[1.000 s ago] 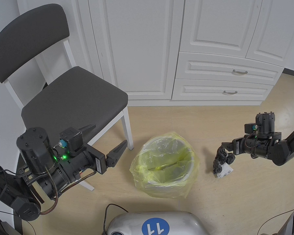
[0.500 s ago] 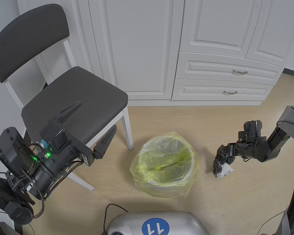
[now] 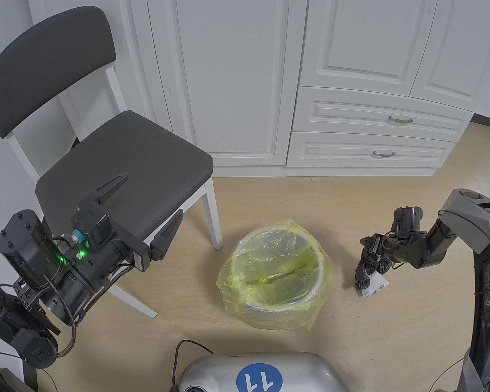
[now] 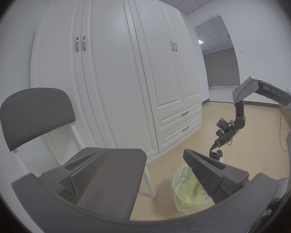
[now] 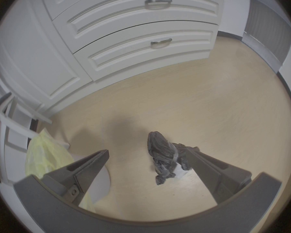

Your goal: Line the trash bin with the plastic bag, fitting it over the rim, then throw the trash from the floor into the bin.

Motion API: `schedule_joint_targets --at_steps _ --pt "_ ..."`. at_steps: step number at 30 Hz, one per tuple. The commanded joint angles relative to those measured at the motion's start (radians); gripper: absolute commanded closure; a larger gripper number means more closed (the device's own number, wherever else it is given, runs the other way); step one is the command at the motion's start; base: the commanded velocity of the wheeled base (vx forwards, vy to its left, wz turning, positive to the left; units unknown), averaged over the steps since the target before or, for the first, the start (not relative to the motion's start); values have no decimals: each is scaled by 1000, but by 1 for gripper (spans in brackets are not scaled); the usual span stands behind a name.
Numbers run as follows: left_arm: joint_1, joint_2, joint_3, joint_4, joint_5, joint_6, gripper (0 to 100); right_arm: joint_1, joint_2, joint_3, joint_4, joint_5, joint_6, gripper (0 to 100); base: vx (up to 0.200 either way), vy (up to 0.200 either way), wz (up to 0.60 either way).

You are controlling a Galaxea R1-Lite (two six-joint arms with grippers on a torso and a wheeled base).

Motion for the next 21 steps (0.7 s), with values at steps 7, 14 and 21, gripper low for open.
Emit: schedule_joint_targets --at_steps 7,14,21 --pt "32 16 -3 -1 0 17 0 -2 128 -94 -41 20 18 0 0 0 0" --pt "51 28 -5 -1 0 23 0 4 208 -241 9 53 6 0 0 0 0" --pt "66 82 -8 -3 0 53 0 -34 289 -446 230 6 -60 0 0 0 0"
